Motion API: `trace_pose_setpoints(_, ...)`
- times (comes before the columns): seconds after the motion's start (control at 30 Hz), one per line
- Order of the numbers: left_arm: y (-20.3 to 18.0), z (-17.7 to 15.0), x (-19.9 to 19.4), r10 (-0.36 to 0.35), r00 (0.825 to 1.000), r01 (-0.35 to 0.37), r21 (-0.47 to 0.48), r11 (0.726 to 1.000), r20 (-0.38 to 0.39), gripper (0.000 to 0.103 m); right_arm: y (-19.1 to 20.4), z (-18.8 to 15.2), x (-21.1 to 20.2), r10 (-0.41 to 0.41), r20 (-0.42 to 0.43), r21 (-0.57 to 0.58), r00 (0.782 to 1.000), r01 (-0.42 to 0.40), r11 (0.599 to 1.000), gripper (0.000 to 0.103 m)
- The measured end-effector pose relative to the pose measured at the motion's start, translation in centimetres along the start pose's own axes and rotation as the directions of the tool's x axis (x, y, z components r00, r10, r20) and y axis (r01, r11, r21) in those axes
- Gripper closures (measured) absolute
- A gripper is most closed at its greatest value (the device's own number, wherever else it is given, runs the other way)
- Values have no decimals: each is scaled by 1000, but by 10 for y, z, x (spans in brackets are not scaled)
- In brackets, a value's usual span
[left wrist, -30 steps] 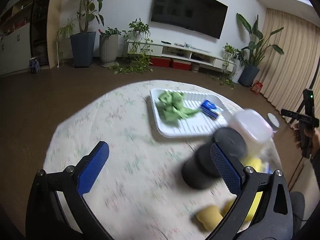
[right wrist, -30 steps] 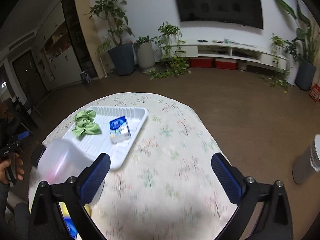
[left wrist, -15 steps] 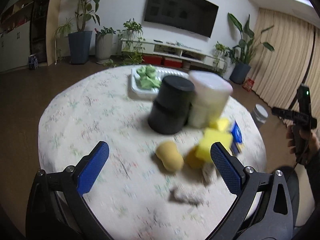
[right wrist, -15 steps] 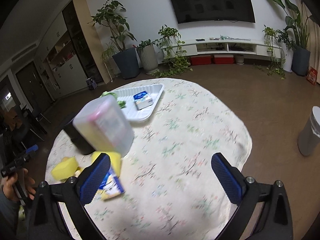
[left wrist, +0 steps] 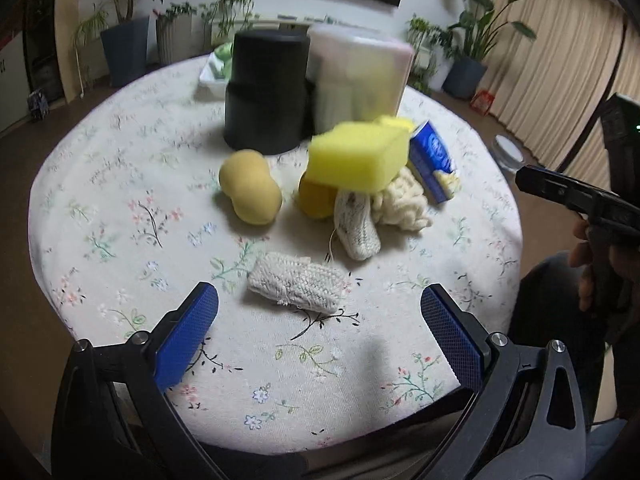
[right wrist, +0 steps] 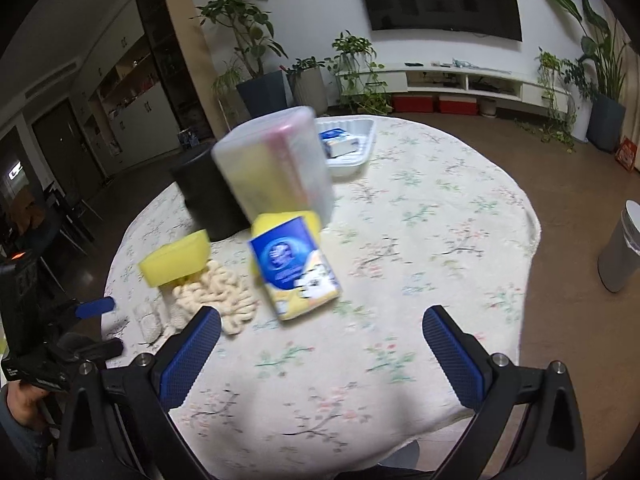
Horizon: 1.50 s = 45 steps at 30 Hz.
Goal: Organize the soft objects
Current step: 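Return both grippers to the table of remaining items, then grasp the white knitted scrubber with the left gripper while the right gripper grasps another Vinda pack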
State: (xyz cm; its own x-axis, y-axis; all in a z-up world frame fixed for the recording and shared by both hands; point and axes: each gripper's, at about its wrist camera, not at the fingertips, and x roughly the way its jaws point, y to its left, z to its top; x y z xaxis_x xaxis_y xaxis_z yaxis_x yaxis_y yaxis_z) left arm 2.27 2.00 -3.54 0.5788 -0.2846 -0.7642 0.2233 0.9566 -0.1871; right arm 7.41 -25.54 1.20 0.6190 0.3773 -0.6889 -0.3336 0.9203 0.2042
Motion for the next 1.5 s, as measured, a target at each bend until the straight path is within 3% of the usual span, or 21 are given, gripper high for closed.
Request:
trace_pose_setpoints(0.13, 5, 1, 7, 21, 1000, -21, -26, 999, -14, 0, 21, -3, 11, -36, -22, -48, 999, 35, 998, 0)
trace_pose_setpoints(0.3, 3, 1, 16, 66, 997, -65, 12, 998, -29, 0, 33, -3, 25, -58, -40, -67, 997, 55, 996, 0)
trace_pose_setpoints(0.67, 12, 6, 32, 92, 994, -92, 3, 996, -54, 1, 28, 8, 53, -76, -71, -78, 995, 70, 995, 0)
trace_pose_setpoints(1.13, 16, 8, 32, 95, 995, -95, -15, 995, -31, 2, 22, 16, 85, -118, -88, -138, 989, 105, 985, 1)
trace_pose_setpoints(1.37, 15, 7, 32, 95, 995, -96, -7, 995, -26, 4, 24, 14, 93, -157, -98, -176, 983, 138, 975, 11)
trace_pose_setpoints(1.5, 15, 7, 31, 108, 994, -108, -3, 994, -19, 14, 24, 13, 94, -168, -102, -181, 981, 147, 972, 24)
